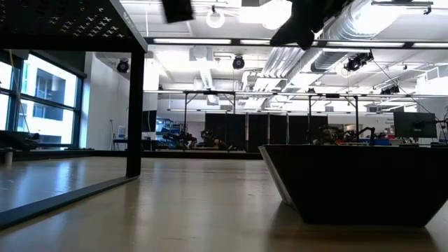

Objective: Pick & Place Mini shaped plates
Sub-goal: Stack the square plate on top of the square plate on the shelf

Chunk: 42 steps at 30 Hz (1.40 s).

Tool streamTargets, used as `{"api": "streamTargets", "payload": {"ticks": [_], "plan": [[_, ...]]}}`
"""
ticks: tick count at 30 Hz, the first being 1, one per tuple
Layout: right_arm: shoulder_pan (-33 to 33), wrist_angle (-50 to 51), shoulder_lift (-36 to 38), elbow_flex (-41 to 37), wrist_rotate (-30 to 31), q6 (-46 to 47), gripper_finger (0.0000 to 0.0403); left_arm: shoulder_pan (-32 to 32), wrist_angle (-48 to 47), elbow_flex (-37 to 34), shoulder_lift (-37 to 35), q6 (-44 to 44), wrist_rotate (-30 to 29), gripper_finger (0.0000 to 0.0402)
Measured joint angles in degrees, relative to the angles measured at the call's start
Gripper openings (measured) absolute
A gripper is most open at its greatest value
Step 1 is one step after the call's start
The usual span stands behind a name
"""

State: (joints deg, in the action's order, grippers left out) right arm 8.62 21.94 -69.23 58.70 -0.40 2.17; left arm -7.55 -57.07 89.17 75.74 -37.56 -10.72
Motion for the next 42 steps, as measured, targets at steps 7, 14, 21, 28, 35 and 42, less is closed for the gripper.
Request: {"api": "streamTargets", "payload": {"ticks": [7, 14, 21, 28, 35, 42], "plan": [[0.00, -2.70, 1.42, -3.30, 0.23, 1.87, 0.0029, -15.73, -17.68, 7.10, 7.60, -10.47, -3.25, 0.0000], [0.02, -3.29, 1.42, -3.37, 1.21, 0.42, 0.0005, -27.88, -27.59, 11.86, 16.34, -19.42, -8.08, 0.0000], [0.02, -3.26, 1.42, -3.37, 1.30, 0.36, 0.0006, -32.00, -32.73, 22.03, 25.46, -21.83, -9.81, 0.0000], [0.02, -2.97, 1.42, -3.37, 1.28, 0.33, 0.0006, -31.97, -32.99, 26.81, 30.90, -21.84, -9.18, 0.0000], [0.02, -2.89, 1.42, -3.35, 0.88, -0.99, 0.0002, -32.00, -32.95, 26.81, 30.97, -24.19, -7.83, 0.0000], [0.02, -2.89, 1.42, -3.28, 0.86, -1.13, 0.0002, -31.98, -32.97, 26.81, 30.93, -24.13, -7.30, 0.0000]]}}
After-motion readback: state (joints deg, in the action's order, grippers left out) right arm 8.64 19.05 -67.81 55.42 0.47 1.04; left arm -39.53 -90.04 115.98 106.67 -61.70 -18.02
